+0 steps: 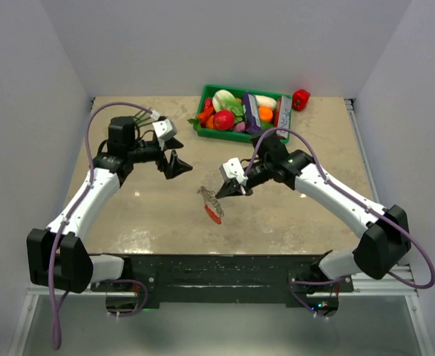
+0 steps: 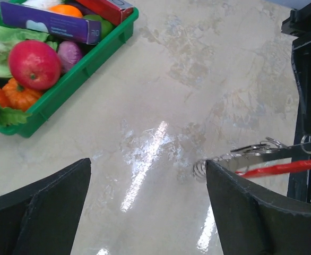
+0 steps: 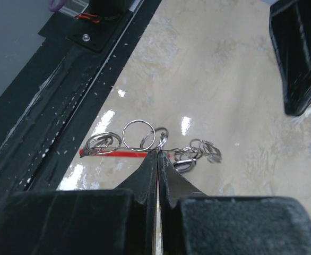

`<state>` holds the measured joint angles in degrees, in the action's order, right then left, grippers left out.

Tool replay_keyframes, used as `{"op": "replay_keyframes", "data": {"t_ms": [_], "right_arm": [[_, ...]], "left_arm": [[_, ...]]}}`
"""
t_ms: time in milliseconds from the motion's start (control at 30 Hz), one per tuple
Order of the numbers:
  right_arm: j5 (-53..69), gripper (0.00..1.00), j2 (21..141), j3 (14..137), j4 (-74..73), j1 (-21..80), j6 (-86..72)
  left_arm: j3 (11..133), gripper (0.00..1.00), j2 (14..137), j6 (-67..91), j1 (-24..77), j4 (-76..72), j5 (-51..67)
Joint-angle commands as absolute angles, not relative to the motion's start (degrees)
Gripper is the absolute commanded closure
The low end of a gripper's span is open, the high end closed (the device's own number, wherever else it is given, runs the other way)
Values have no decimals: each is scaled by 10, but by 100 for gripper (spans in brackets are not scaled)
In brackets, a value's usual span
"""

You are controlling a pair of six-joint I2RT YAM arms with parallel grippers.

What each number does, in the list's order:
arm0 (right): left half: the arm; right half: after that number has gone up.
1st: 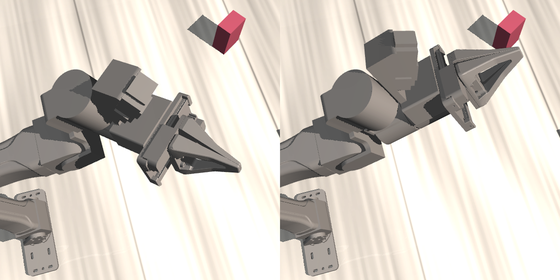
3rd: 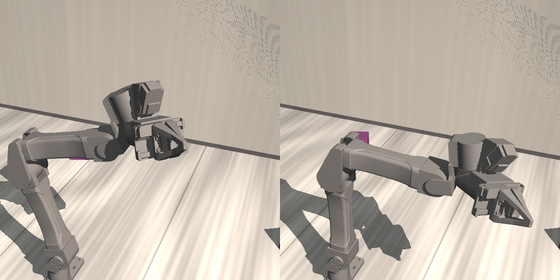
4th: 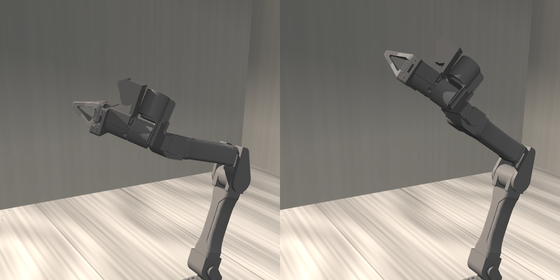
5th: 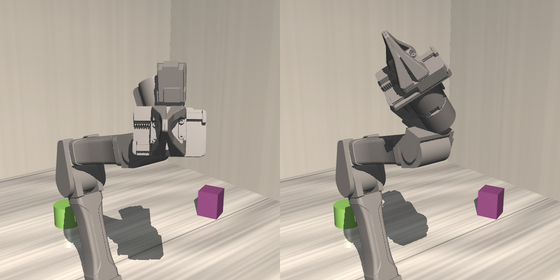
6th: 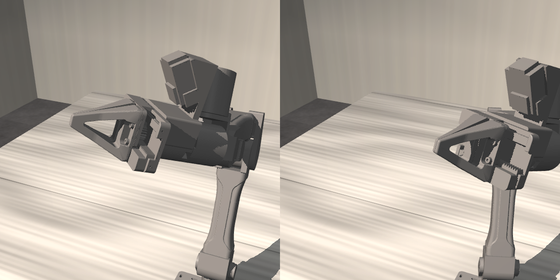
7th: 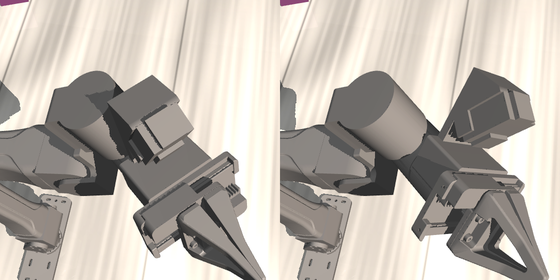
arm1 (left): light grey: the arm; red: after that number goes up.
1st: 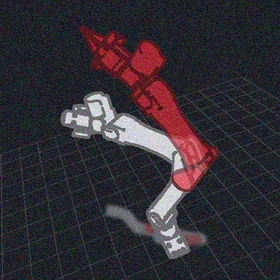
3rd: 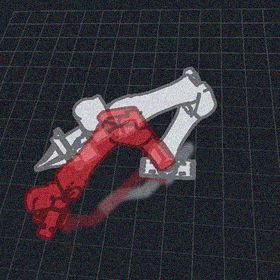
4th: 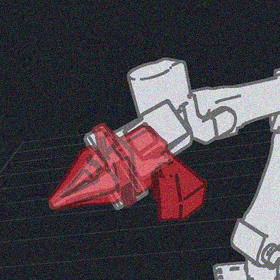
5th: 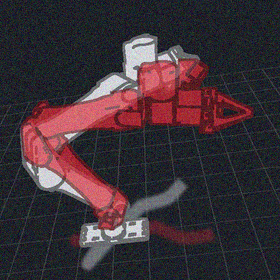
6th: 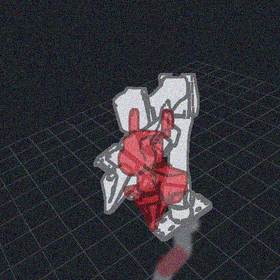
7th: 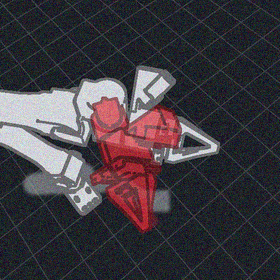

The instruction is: Remove the keys from the keyring

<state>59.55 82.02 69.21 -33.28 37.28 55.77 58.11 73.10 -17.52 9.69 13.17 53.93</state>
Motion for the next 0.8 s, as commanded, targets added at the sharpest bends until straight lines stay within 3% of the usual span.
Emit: {"op": "replay_keyframes", "data": {"t_ms": [0,233,400,767], "right_arm": [[639,100,802,700,-388,367,643],[615,100,809,714,-468,367,751],[542,100,762,664,-330,368,661],[281,100,758,640,-191,427,527]], "left_arm": [[583,6,737,-182,126,105,562],[614,5,780,-209,154,167,683],[640,5,816,-237,181,215,684],[735,7,897,-196,196,270,691]]}}
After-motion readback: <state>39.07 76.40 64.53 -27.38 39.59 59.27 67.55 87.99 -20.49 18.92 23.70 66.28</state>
